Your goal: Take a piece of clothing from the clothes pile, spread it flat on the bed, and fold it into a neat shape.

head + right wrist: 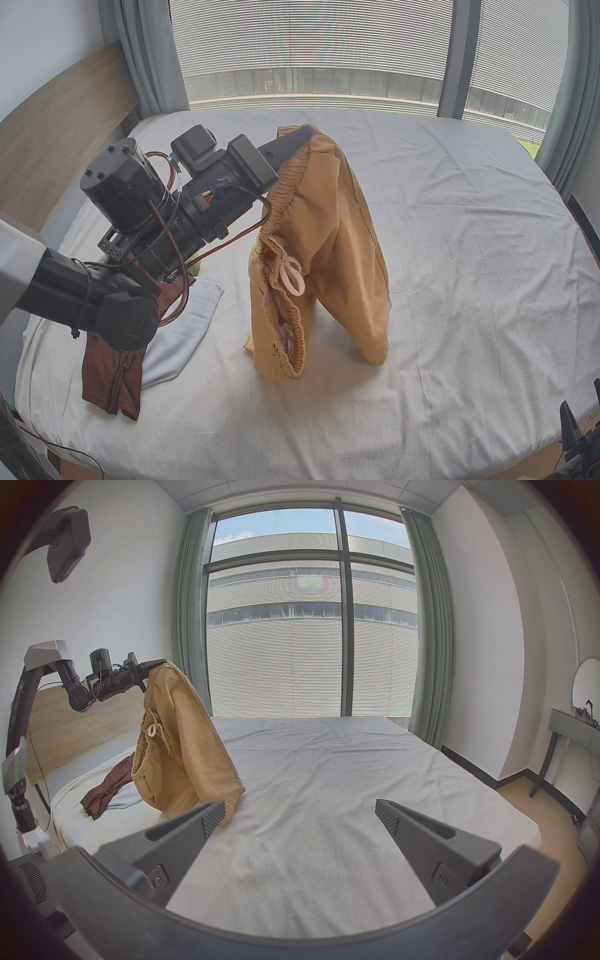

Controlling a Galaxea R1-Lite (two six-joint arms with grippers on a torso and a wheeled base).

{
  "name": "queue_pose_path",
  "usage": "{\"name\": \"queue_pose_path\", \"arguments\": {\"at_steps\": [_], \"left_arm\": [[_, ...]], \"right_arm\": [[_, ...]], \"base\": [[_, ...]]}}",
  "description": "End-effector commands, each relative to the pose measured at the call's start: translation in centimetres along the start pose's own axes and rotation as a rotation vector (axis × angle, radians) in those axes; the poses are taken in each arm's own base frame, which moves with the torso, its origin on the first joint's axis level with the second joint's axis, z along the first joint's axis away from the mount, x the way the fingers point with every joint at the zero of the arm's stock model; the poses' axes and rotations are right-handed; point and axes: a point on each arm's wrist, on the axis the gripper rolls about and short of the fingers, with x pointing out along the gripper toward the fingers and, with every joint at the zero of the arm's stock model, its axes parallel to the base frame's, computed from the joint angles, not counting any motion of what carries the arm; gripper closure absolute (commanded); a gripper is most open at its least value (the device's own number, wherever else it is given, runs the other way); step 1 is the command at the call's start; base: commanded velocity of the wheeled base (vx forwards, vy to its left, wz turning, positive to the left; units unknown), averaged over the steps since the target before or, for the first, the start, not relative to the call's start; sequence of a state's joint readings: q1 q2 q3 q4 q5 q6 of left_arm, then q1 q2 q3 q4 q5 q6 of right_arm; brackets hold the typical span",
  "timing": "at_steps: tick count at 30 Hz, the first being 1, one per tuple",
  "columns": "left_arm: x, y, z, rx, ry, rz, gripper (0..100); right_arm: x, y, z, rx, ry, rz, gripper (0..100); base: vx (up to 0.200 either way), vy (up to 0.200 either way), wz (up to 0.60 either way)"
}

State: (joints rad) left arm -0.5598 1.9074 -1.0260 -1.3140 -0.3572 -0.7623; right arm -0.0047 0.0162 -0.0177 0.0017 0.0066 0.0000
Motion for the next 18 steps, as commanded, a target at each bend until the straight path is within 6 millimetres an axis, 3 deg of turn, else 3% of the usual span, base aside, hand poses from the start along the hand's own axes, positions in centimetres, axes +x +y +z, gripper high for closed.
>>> {"name": "queue_pose_path", "arguments": {"at_steps": [1, 4, 6, 8, 14, 15, 18], "left_arm": [[-0.1, -0.1, 0.0, 0.001, 0.001, 0.001, 100], [-0.1, 0.0, -0.1, 0.005, -0.001, -0.001, 100], [-0.3, 0.0, -0.1, 0.008, -0.008, -0.006, 100], [-0.4, 0.0, -0.1, 0.015, -0.010, -0.008, 100], [-0.5, -0.3, 0.1, 0.017, -0.014, -0.012, 100], [-0.5, -0.2, 0.1, 0.018, -0.014, -0.010, 100], [-0.5, 0.0, 0.2, 0.019, -0.015, -0.005, 100]], "right_arm": [[0.0, 0.0, -0.5, -0.002, 0.000, 0.000, 0], [-0.2, 0.0, 0.2, -0.002, -0.031, 0.004, 0], [-1.4, 0.1, 4.0, 0.009, -0.189, -0.001, 0], [-1.5, 0.1, 6.8, 0.010, -0.207, 0.010, 0], [2.5, 0.3, 8.4, 0.165, 0.009, 0.255, 0], [3.7, 0.6, 10.0, 0.282, 0.025, 0.352, 0], [6.4, 1.6, 12.8, 0.353, 0.046, 0.450, 0]], "base": [[0.000, 0.000, 0.00], [0.000, 0.000, 0.00], [0.000, 0.000, 0.00], [0.000, 0.000, 0.00], [0.000, 0.000, 0.00], [0.000, 0.000, 0.00], [0.000, 0.000, 0.00]]}}
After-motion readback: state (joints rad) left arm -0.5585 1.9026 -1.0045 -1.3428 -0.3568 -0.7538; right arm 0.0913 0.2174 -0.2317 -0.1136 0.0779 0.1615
